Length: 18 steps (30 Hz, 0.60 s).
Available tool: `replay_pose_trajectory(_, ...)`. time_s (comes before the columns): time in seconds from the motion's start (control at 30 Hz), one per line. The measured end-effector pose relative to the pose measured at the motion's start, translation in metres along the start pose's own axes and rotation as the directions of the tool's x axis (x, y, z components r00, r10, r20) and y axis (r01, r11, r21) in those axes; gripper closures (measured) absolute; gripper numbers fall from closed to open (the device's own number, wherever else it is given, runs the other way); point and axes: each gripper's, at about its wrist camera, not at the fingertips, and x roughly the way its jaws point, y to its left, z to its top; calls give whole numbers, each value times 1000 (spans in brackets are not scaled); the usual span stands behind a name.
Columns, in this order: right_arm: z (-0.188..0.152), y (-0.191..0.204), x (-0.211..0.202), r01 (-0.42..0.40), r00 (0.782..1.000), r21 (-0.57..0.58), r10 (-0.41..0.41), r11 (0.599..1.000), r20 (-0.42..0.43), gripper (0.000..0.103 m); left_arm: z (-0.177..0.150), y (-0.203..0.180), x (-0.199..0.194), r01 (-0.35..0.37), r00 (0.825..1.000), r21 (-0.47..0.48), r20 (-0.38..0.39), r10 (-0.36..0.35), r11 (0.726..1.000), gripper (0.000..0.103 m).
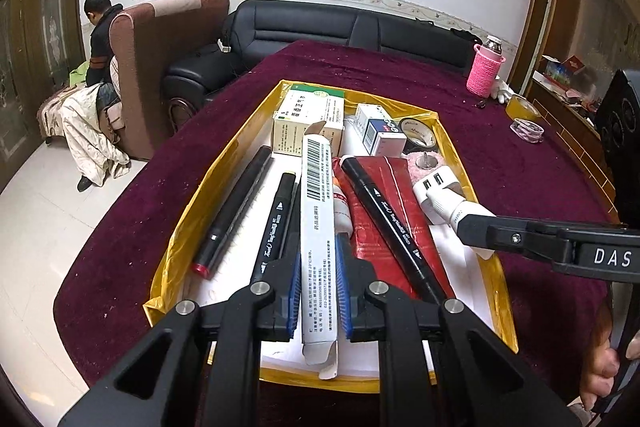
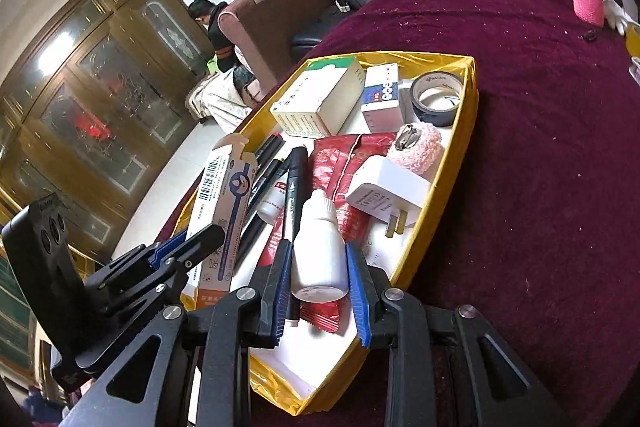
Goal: Organize objects
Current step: 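Carry the toothpaste tube and dropper bottle into the tray and lower them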
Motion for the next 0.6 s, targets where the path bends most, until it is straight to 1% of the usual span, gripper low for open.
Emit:
replay_pose_trajectory(0.43, -2, 10, 0, 23, 1000, -12, -23, 1000, -1, 73, -4, 6, -13, 8, 1000, 2, 22, -8, 1000, 88)
replay_pose_trajectory(0.5, -2, 13, 2, 39, 999, -19, -39, 999, -3, 73, -4, 8, -15, 17, 1000, -8, 20, -16, 1000, 88)
replay_pose_trajectory(0.6, -3, 16, 5, 83, 997, -35, -83, 996, -3, 73, -5, 13, -12, 28, 1000, -23, -1, -28, 999, 88)
